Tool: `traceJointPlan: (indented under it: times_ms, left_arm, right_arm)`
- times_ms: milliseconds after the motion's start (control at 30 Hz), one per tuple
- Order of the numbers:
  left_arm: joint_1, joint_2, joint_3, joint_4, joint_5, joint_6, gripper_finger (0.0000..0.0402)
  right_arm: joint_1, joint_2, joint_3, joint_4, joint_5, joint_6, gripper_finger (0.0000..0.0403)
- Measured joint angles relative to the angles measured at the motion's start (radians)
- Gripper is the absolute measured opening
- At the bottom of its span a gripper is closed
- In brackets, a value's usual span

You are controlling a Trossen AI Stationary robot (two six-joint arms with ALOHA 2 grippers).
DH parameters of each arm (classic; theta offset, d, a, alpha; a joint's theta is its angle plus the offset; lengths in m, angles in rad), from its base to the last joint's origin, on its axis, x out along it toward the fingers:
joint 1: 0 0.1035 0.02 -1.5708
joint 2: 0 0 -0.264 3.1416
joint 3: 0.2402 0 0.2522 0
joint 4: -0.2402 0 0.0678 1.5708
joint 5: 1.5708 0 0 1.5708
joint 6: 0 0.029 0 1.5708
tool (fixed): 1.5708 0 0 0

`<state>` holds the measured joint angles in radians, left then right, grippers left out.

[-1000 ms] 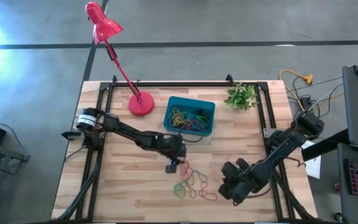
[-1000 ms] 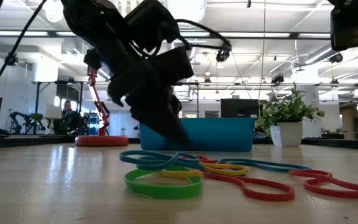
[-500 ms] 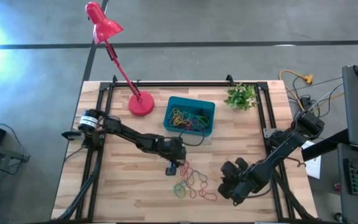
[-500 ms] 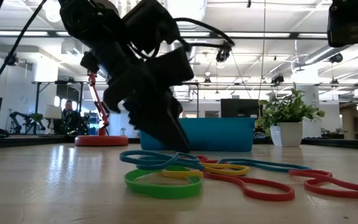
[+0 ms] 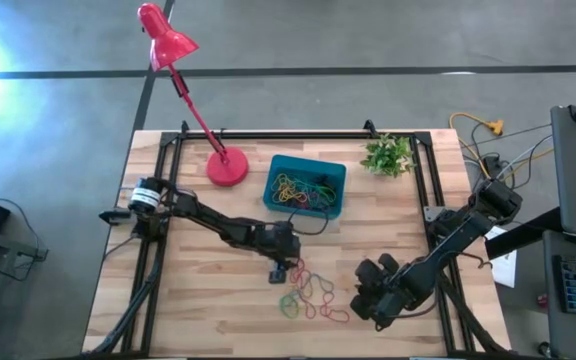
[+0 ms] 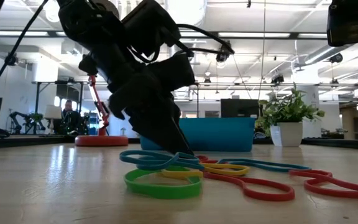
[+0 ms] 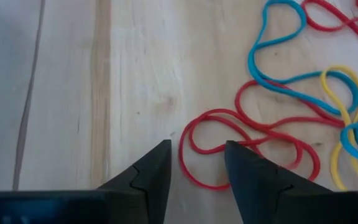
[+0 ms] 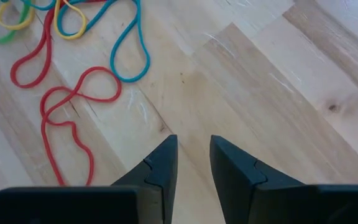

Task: Pick and place rubber bands into bin
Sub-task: Put the red rubber band into the blue bin

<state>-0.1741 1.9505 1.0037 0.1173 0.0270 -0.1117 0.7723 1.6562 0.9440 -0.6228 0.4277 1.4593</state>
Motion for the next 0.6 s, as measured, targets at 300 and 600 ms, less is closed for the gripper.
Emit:
traceJointPlan:
  times_ms: [300,600]
  left_arm:
    - [-0.004,0.014,0.002,-0.017,-0.006,-0.044,0.0052]
    - [-0.006,-0.003,0.000,-0.015,0.001,-0.044,0.0002]
  right_arm:
    - [-0.001,0.000,0.000,0.000,0.025,-0.001,0.0084]
    - [-0.001,0.000,0.000,0.000,0.028,-0.004,0.0084]
